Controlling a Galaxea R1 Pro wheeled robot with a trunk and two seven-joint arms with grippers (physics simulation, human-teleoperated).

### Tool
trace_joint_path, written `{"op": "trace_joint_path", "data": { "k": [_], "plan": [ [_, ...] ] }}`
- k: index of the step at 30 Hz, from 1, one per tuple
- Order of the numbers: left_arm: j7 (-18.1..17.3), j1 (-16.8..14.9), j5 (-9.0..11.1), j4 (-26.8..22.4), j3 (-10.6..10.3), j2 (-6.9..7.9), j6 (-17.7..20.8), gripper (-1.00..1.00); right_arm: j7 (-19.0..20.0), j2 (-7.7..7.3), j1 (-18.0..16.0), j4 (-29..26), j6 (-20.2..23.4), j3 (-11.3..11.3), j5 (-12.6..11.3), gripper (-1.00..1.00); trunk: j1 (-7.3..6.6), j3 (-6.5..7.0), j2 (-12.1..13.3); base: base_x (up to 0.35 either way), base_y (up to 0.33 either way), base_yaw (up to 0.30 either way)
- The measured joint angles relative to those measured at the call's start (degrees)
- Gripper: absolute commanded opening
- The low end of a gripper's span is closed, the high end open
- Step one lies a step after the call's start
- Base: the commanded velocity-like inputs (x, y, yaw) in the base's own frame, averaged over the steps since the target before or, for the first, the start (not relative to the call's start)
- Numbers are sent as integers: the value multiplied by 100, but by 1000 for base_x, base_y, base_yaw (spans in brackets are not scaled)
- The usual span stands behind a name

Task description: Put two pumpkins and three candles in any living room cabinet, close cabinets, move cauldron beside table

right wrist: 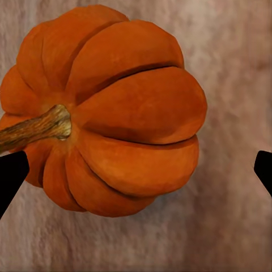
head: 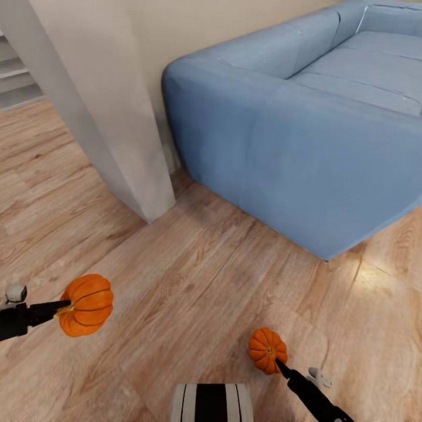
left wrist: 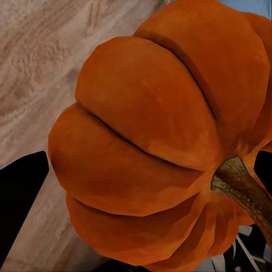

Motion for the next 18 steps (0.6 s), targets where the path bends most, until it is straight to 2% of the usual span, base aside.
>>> {"op": "trace_joint_path", "data": {
  "k": [7, 18],
  "plan": [
    [-78, 1, -17, 2, 0, 0, 0, -100, -2, 0, 0, 2, 0, 0, -3, 100, 0, 0, 0, 7, 0, 0],
    [-82, 1, -20, 8, 3, 0, -7, -100, -2, 0, 0, 2, 0, 0, -8, 100, -1, 0, 0, 85, 0, 0]
  ]
}}
